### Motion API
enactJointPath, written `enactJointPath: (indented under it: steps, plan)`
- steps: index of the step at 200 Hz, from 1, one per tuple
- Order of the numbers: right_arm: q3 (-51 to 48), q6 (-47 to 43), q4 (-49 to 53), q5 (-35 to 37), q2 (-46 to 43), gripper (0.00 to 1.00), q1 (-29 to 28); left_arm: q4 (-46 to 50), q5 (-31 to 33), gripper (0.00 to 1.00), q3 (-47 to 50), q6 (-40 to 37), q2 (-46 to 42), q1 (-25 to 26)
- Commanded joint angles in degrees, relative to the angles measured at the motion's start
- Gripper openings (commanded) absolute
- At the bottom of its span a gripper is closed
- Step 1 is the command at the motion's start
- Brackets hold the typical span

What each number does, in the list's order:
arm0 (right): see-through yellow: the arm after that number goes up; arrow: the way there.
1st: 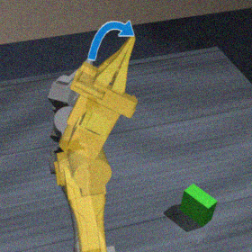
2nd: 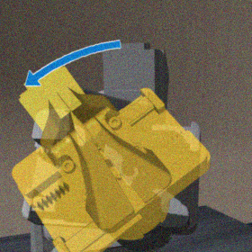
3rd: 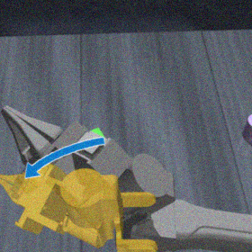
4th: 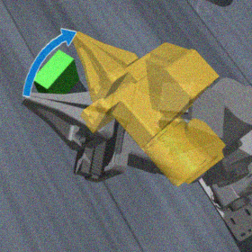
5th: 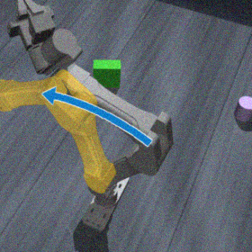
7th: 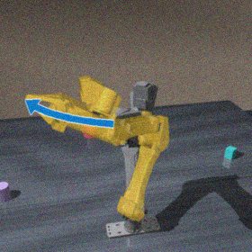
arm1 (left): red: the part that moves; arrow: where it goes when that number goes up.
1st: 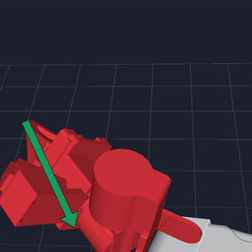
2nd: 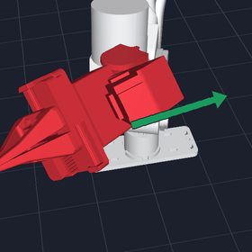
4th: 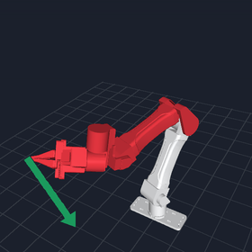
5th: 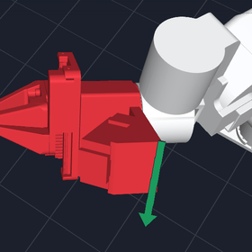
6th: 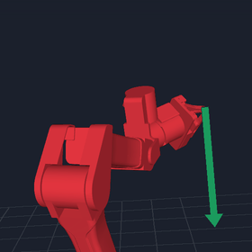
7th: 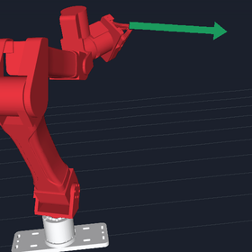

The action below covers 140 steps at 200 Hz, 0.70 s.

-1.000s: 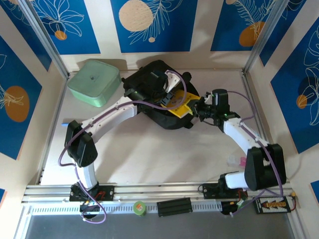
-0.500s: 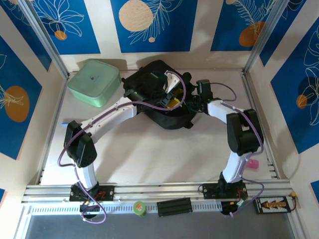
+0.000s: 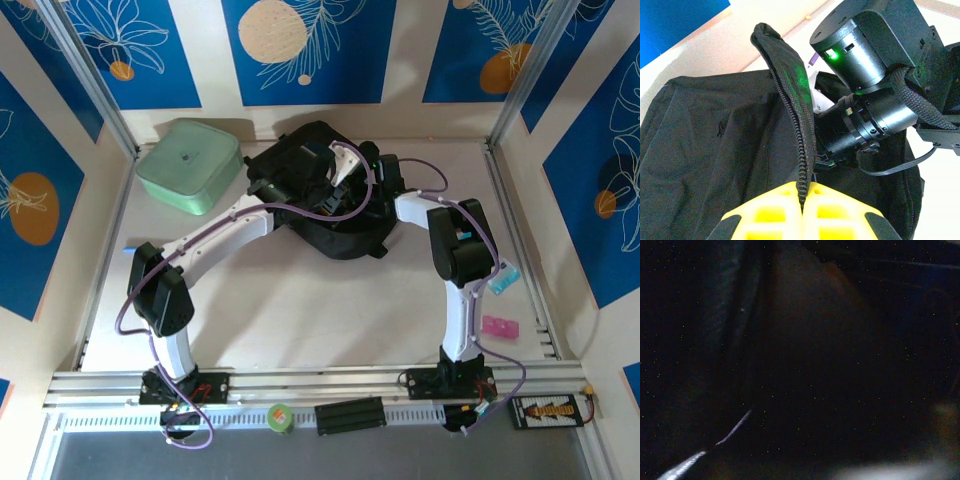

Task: Pack the student bag
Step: Place the book in the student bag, then close the student bag at the top-center of the table.

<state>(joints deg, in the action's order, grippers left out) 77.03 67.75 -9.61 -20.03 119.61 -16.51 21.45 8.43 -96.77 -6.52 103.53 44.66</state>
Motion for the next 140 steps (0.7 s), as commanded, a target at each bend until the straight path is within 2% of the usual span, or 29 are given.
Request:
enactJointPath:
  steps: [1, 25, 55, 82, 115, 130, 140]
  plan:
    - [0.0, 0.0, 2.4, 1.4, 0.7, 0.30, 0.1, -3.6, -1.7, 0.00, -0.5, -0.9, -3.6, -0.1]
    - [-4.0, 0.4, 0.8, 1.6, -4.0, 0.49, 1.4, -3.6, -1.8, 0.00, -0.2, -0.7, -3.3, -0.3]
    - [-10.1, 0.8, 0.3, -0.7, -11.2, 0.64, 4.3, -3.3, -3.3, 0.00, -0.5, -0.5, -3.0, -0.2]
    - [-18.3, 1.5, -1.9, -2.6, -18.5, 0.65, 7.7, -2.7, -4.4, 0.00, -0.6, -0.8, -3.0, -0.3]
    - [-25.5, 0.9, 1.0, -1.5, -28.6, 0.65, 11.7, -1.3, -8.2, 0.00, -0.8, 0.2, -1.6, -0.2]
    - [-27.5, -0.7, 5.8, 1.3, -34.2, 0.67, 13.5, 0.0, -10.7, 0.07, -1.2, 1.0, -0.8, -0.3]
    - [-28.5, -2.0, 10.0, 4.1, -38.0, 0.68, 14.5, 0.9, -12.3, 0.17, -1.3, 1.6, -0.4, -0.3]
